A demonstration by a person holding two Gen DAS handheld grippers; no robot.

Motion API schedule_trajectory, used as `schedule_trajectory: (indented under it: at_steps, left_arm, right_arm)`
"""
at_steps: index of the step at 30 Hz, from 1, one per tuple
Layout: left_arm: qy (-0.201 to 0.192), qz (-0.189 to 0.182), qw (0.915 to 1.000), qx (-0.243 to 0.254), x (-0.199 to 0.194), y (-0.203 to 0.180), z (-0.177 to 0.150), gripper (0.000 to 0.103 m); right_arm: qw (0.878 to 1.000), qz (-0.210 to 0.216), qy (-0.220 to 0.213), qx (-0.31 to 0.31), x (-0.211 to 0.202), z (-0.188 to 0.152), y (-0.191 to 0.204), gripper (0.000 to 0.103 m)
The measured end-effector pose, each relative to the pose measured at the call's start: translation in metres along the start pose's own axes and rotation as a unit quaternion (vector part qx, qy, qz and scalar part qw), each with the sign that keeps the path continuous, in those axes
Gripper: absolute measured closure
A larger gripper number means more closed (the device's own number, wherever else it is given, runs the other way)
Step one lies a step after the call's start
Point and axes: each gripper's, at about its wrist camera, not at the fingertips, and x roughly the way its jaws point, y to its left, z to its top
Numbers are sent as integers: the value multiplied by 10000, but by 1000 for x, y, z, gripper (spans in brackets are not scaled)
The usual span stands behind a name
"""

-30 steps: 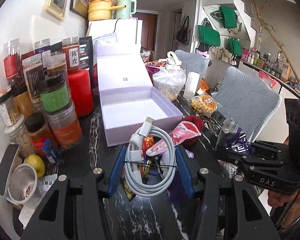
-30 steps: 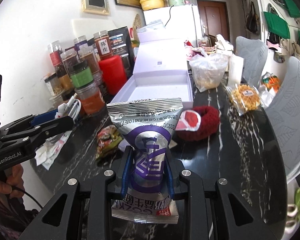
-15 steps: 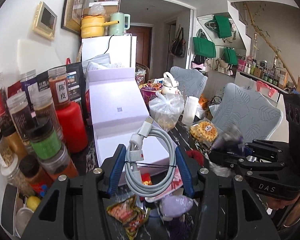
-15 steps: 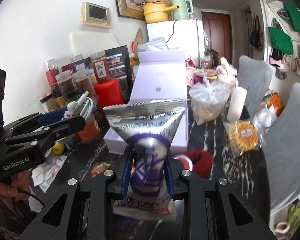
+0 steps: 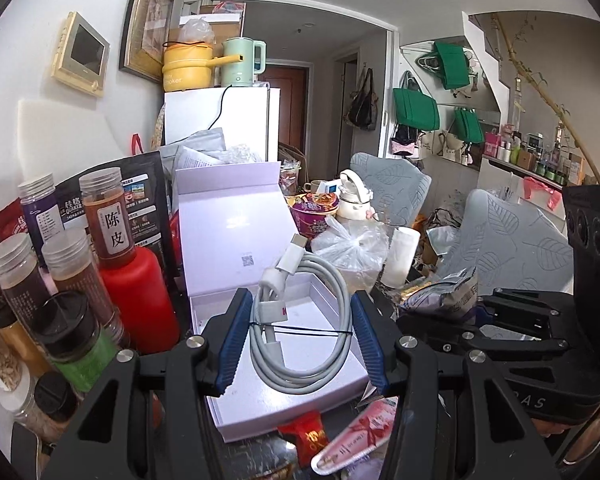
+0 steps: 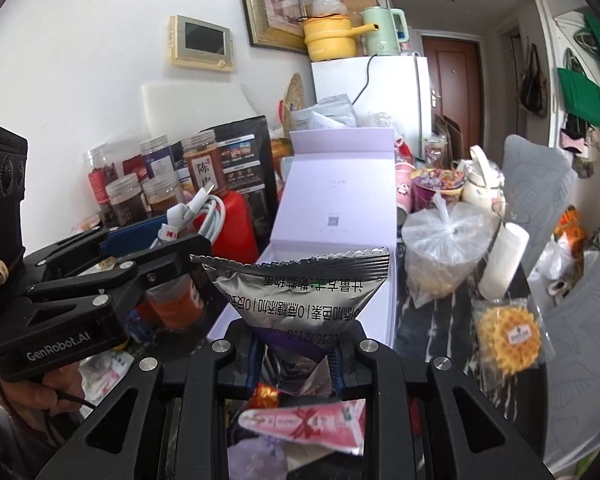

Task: Organize soft objects
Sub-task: 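Lift the cable and the silver-purple bag toward the open white box with both grippers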

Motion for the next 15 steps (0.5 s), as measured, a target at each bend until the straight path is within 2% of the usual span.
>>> schedule_trajectory:
  at_steps: [8,15]
  left_arm:
    - [-28,144,9998,-128,32,20,18,52]
    - [-99,202,9997,4,60,24,36,52]
  right_arm:
    - [9999,-61,-90,-78,28,29,-17,77]
    - [9998,-72,-170,-90,51,50,-28,77]
